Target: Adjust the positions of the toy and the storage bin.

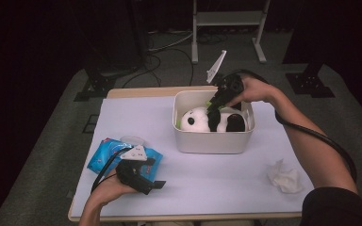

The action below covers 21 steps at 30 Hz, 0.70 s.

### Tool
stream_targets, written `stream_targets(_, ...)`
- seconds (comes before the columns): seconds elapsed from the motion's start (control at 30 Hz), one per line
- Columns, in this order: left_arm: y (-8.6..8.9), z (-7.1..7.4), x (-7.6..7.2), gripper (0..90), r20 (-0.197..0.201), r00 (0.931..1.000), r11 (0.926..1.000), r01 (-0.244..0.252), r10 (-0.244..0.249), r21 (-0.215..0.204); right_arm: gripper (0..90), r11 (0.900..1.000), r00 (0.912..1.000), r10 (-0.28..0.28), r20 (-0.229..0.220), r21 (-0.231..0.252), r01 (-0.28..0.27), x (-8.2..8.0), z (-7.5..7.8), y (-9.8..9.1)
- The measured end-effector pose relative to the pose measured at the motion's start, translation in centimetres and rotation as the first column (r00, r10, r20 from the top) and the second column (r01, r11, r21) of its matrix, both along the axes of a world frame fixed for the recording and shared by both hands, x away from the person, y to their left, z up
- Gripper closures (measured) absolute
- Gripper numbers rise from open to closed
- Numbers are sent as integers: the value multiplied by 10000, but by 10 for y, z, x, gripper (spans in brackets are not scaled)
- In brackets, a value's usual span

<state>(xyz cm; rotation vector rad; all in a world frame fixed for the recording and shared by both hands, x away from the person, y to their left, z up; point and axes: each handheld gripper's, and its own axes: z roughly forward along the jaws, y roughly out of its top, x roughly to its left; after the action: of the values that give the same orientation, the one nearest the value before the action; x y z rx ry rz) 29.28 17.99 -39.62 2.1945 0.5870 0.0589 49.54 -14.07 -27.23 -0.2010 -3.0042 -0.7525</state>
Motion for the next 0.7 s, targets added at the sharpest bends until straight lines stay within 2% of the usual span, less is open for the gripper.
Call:
stream_targets(0.33,0,1,0,76,0,10000,10000,11,-11,-70,727,9998,9997,-92,-207,-151,89,0,-18,0)
stream_targets(0.7,-2,2,-2,75,-10,10000,10000,5,-5,-32,680,9992,9989,-320,-340,-235,312,-3,-29,-7)
